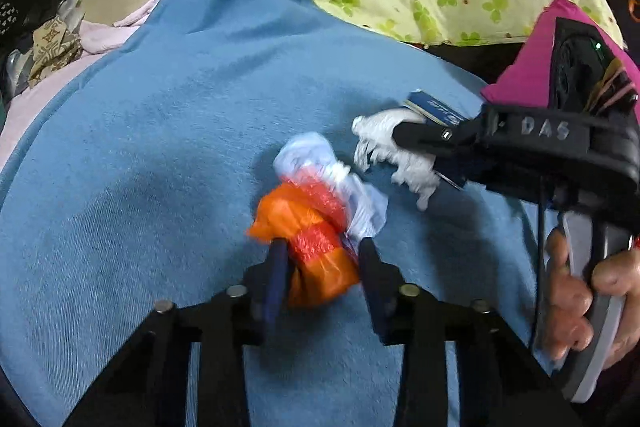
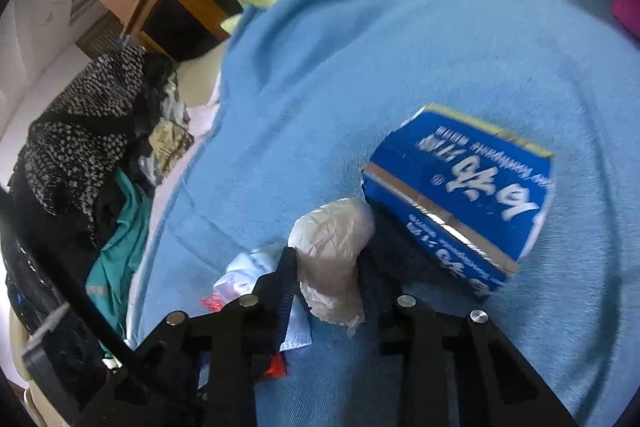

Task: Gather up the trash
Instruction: 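Grasp the orange bag with the left gripper while the right gripper grasps the white crumpled bag, then carry the orange bag and white bag over the red basket with both grippers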

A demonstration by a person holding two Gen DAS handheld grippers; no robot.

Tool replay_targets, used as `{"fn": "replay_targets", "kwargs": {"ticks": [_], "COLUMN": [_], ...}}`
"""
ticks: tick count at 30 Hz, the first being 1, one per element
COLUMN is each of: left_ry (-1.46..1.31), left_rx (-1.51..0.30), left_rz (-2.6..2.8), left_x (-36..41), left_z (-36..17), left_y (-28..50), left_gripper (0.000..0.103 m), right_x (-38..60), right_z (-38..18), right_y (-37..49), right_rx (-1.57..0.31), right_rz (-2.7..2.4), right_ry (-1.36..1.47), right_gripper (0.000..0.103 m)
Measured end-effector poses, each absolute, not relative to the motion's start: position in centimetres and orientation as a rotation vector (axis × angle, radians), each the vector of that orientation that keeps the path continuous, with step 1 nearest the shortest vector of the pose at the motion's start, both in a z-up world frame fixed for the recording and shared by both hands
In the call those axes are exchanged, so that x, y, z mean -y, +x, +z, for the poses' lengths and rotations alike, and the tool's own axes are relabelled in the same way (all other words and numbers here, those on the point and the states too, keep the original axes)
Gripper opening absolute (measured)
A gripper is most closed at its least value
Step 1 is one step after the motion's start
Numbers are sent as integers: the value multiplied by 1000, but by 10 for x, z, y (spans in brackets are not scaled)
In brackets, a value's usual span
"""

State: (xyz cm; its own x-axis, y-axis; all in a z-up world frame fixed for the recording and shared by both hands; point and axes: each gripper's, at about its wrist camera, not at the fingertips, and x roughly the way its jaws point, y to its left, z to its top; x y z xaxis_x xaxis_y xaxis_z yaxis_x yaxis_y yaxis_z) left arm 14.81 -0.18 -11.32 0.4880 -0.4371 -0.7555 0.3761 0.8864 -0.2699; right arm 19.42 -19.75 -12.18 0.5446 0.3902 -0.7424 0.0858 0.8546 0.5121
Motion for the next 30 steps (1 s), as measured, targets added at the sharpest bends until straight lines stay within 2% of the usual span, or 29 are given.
{"fn": "replay_targets", "kwargs": {"ticks": [15,30], "left_ry": [-83,38], "left_rx": [-912,-725], "left_rz": [-568,-643], "left_x": [6,73], "left_z": [-95,8], "left_y": [64,-9], "left_gripper": [31,31], "right_x": [250,317], "right_z": [-70,6], "right_y": [101,-58], "right_rx": [-902,-587], "right_rz": [152,-8], "right_ry": [585,566], "right_gripper": [32,32]}}
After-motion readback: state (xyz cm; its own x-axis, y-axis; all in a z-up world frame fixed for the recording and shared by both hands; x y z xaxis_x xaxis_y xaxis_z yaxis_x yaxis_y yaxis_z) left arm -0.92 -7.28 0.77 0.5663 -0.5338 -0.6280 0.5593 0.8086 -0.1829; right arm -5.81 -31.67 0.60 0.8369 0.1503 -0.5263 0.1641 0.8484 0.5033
